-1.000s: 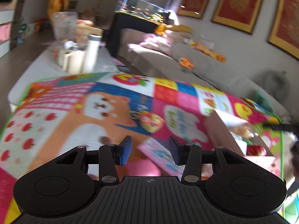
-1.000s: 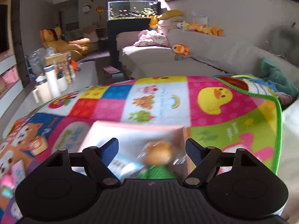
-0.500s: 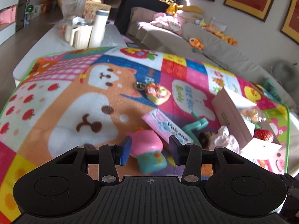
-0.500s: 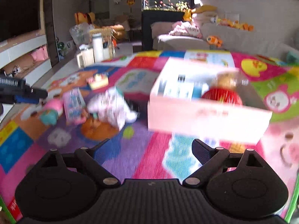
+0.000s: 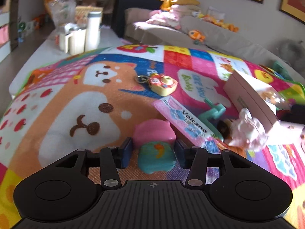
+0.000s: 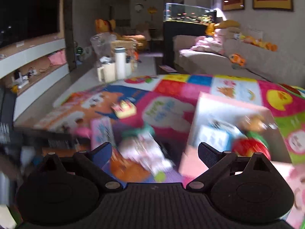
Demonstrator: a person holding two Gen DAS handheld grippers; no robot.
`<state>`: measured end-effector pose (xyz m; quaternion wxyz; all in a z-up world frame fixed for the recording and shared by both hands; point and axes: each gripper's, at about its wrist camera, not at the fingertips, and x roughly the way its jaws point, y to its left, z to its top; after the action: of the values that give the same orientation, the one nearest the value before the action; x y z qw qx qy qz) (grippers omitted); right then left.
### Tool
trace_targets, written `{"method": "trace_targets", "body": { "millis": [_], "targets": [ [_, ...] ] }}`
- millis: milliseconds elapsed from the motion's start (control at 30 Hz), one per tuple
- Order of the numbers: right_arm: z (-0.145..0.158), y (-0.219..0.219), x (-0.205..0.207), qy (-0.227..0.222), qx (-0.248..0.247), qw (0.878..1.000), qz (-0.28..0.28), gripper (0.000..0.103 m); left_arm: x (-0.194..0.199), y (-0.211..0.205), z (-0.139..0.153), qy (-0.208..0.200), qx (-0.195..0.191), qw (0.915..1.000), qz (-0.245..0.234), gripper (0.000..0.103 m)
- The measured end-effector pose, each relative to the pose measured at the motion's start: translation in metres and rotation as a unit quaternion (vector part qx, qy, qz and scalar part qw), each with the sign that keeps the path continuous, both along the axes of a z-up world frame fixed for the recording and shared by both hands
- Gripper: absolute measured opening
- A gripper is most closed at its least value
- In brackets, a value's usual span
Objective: Organize objects
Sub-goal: 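Grasp the pink-and-teal toy with the left tool while the right tool grasps the Hello Kitty keychain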
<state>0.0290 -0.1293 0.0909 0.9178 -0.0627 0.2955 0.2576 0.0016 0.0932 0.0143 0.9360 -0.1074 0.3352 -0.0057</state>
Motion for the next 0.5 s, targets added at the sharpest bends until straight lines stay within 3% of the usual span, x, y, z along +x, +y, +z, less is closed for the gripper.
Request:
{"method": "trace_targets", "body": {
  "millis": [133, 267, 433, 500],
  "targets": [
    [0.004, 0.051, 0.066, 0.078, 0.008, 0.997, 0.005, 0.096, -0.009, 0.009, -0.006, -0.023, -0.02, 0.9994, -0.016, 0.051],
    [-0.015, 0.105, 0.125, 0.128, -0.037, 0.991, 0.008, 0.086, -0.014, 0.012, -0.01, -0.041, -0.036, 0.9984, -0.017, 0.051],
    [-0.052, 0.158, 0.157, 0.1, -0.146, 0.984, 0.022, 0.078, -0.016, 0.025, -0.013, -0.05, -0.087, 0.995, -0.009, 0.051],
    [-0.062, 0.165, 0.167, 0.111, -0.145, 0.983, 0.031, 0.074, -0.015, 0.027, -0.014, -0.05, -0.093, 0.9944, -0.008, 0.051]
  ]
}}
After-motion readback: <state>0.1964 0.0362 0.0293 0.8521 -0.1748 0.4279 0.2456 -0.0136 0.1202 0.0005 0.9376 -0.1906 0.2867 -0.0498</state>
